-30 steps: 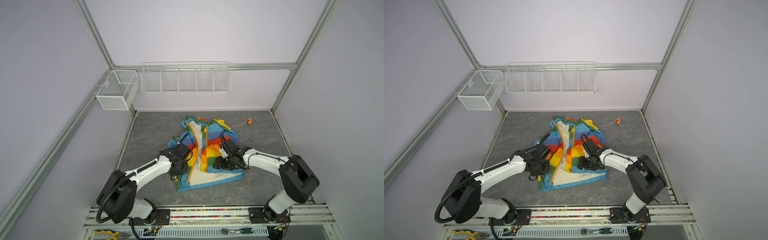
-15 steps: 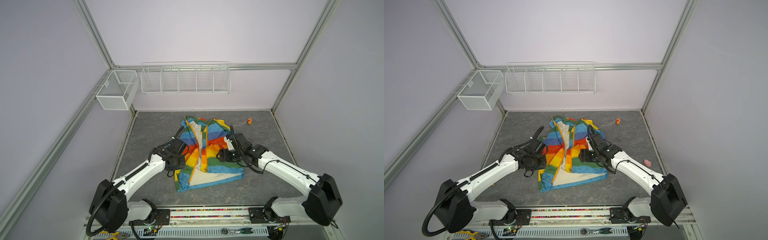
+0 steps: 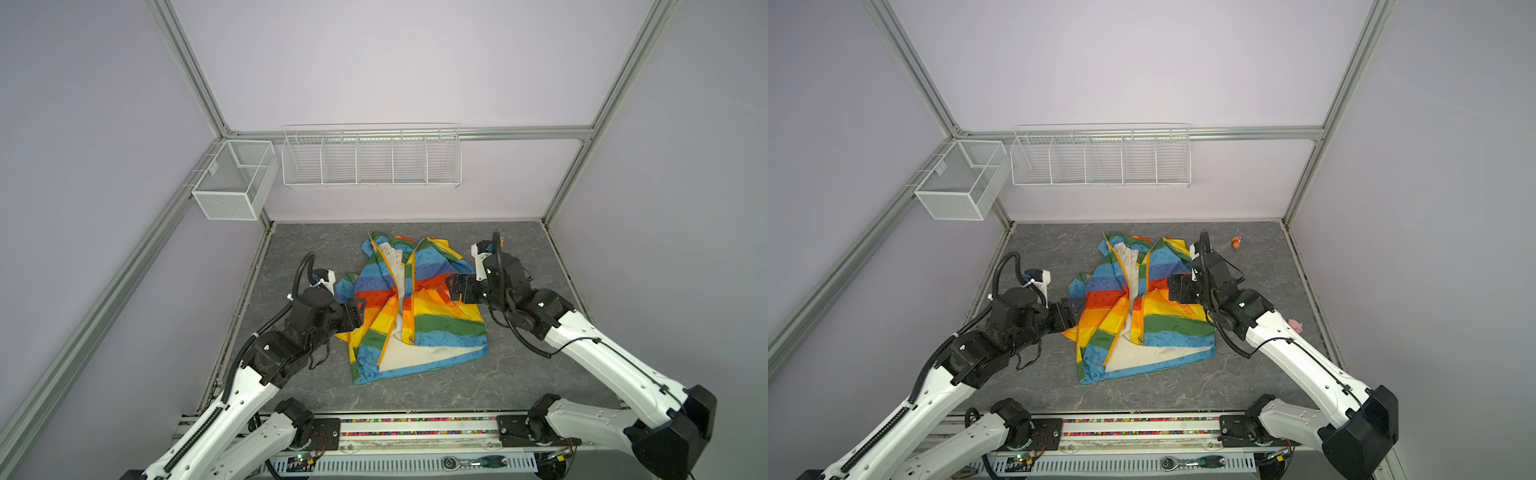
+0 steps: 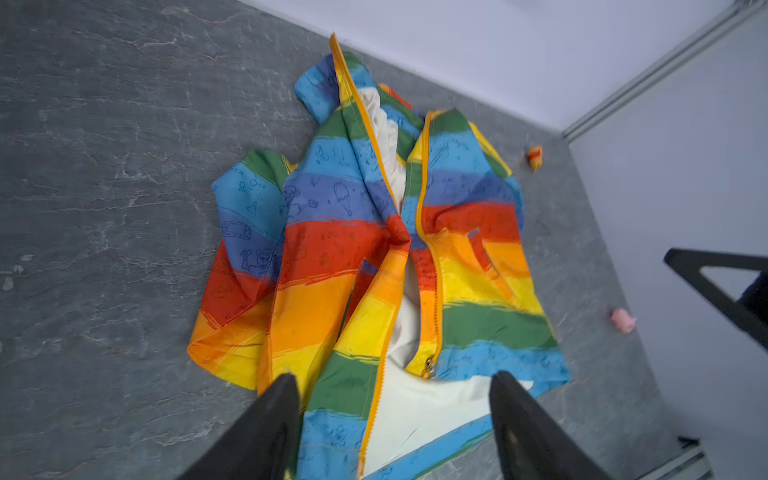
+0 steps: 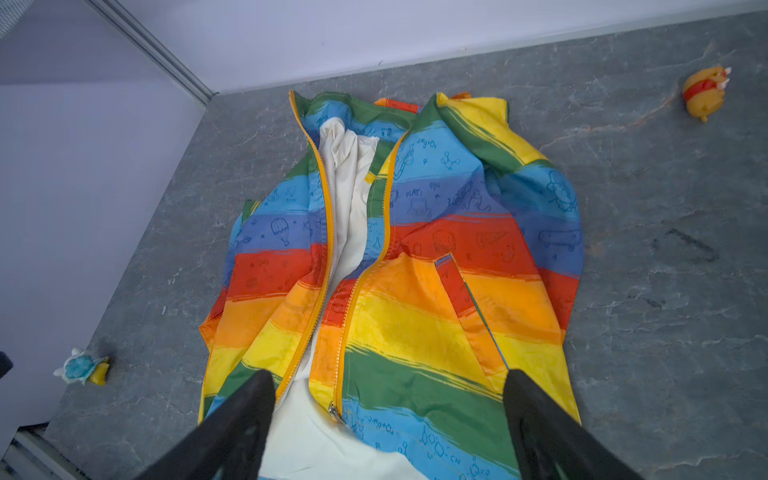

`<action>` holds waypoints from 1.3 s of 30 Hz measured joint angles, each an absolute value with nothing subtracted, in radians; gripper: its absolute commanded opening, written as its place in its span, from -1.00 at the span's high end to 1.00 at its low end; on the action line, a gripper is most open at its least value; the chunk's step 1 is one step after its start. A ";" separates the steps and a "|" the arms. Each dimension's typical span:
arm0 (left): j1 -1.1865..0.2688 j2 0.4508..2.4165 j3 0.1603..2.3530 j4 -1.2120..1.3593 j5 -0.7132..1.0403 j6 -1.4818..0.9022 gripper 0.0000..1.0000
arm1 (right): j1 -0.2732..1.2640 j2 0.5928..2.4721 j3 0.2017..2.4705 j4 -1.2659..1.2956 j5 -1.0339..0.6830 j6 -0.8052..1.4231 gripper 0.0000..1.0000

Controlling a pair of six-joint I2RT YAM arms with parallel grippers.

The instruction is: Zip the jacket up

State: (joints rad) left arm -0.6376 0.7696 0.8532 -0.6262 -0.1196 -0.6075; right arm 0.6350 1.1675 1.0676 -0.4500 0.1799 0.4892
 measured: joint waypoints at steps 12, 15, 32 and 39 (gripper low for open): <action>-0.634 0.846 0.963 -0.619 -0.211 -0.574 -0.91 | 0.551 1.306 1.131 -0.413 -0.128 0.476 -0.36; -0.627 0.892 1.002 -0.627 -0.184 -0.558 -0.60 | 0.551 1.341 1.143 -0.399 -0.215 0.500 -0.16; -0.582 0.825 0.478 -0.493 0.227 -0.883 -0.10 | 0.829 1.692 1.015 -0.127 -0.424 0.872 0.16; -0.582 0.729 0.355 -0.400 0.263 -0.996 -0.02 | 0.887 1.793 0.998 -0.011 -0.440 0.967 0.27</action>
State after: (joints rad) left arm -0.5816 0.7292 0.3546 -0.3996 0.2630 -0.9958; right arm 0.8867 1.7931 0.9977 -0.0109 -0.4404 0.9672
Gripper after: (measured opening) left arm 0.516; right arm 0.369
